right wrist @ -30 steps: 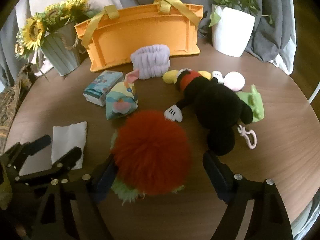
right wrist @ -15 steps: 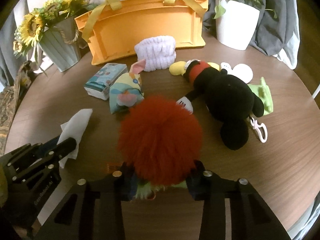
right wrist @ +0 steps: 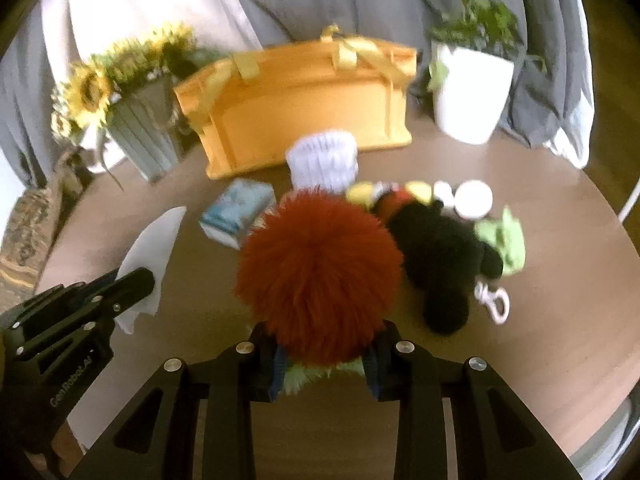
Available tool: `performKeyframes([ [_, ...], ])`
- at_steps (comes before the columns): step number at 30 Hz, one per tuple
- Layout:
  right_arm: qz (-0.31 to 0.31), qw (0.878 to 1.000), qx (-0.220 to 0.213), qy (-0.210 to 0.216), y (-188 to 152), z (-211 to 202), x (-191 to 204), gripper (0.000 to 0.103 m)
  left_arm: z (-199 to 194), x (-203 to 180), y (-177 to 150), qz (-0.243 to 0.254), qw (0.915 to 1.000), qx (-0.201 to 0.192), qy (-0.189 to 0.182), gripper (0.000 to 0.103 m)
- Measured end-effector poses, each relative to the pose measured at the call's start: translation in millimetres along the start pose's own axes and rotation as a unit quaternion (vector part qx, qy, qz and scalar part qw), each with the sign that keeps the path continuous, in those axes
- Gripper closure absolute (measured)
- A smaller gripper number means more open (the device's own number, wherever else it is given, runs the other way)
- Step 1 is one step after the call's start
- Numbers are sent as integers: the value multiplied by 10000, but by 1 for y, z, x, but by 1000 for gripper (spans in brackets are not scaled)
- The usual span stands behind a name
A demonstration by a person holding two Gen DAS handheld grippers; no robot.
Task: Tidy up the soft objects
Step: 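Carry tissue and pompom to the orange crate and release both inside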
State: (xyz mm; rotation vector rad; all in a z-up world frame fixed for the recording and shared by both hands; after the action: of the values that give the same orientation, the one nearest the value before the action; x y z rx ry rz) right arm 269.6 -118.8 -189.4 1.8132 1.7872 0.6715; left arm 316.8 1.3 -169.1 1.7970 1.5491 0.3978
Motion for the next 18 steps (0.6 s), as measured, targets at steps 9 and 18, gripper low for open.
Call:
performKeyframes([
  [9, -497, 9952, -788, 294, 63, -34, -11, 71, -29, -25, 52, -247, 9961, -824, 170, 89],
  [18, -715, 9857, -1427, 548, 120, -44, -30, 71, -28, -45, 99, -274, 9900, -1351, 302, 89],
])
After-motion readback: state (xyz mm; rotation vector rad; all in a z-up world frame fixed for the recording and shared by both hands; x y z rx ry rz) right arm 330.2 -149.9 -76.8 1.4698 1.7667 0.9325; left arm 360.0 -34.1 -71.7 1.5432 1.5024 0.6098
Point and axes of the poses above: each gripper's, at about its wrist camera, not at the fingertips, and z roughly the way its jaws point, x to its left, y to its top, the point moved 7 cm from there along z, roughly the way its jaws point, and after that the axes turned 9 degrees about -z, right-handed, at the moved point
